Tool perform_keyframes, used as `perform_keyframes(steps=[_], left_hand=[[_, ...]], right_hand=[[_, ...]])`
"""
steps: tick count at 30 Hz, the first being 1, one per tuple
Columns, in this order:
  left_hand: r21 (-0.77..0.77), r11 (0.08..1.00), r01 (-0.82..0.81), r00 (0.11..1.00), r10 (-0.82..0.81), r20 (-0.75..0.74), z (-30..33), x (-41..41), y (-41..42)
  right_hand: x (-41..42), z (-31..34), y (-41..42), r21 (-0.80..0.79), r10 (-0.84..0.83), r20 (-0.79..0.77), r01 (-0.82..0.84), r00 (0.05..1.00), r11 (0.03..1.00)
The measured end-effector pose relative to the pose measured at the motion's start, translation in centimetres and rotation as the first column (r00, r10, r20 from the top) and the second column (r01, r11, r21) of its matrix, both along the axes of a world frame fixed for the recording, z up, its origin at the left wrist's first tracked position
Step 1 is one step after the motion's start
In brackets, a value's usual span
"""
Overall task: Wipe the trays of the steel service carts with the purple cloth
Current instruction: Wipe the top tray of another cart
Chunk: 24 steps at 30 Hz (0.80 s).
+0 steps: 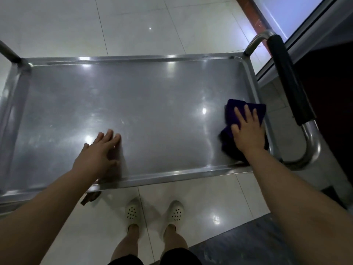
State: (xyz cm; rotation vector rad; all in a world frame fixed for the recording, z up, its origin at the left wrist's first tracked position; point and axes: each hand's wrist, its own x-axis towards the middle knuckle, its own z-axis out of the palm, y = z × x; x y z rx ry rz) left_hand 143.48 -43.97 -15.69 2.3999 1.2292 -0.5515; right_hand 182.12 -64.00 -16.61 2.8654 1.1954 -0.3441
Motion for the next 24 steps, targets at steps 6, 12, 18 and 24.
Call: perform_keyframes(steps=[6, 12, 18, 24], left_hand=[[0.043, 0.998, 0.037, 0.999, -0.037, -0.003, -0.2, 0.0, -0.1], [0.064, 0.995, 0.072, 0.997, -0.072, -0.012, -0.3, -0.4, 0.0], [0.053, 0.996, 0.071, 0.997, -0.072, 0.005, -0.3, -0.6, 0.1], [0.036, 0.997, 0.065, 0.998, -0.066, 0.011, 0.1, -0.8, -0.6]], right_hand=[[-3.1, 0.2, -2.1, 0.025, -0.284, -0.024, 0.285, 0.959, 0.958], [-14.7, -0.1, 4.0, -0.012, -0.131, -0.061, 0.131, 0.989, 0.991], [-24.4, -0.4, 8.4, -0.014, 0.237, -0.108, -0.24, 0.965, 0.971], [-25.9, -0.7, 4.9, 0.03, 0.498, -0.088, -0.497, 0.863, 0.867]])
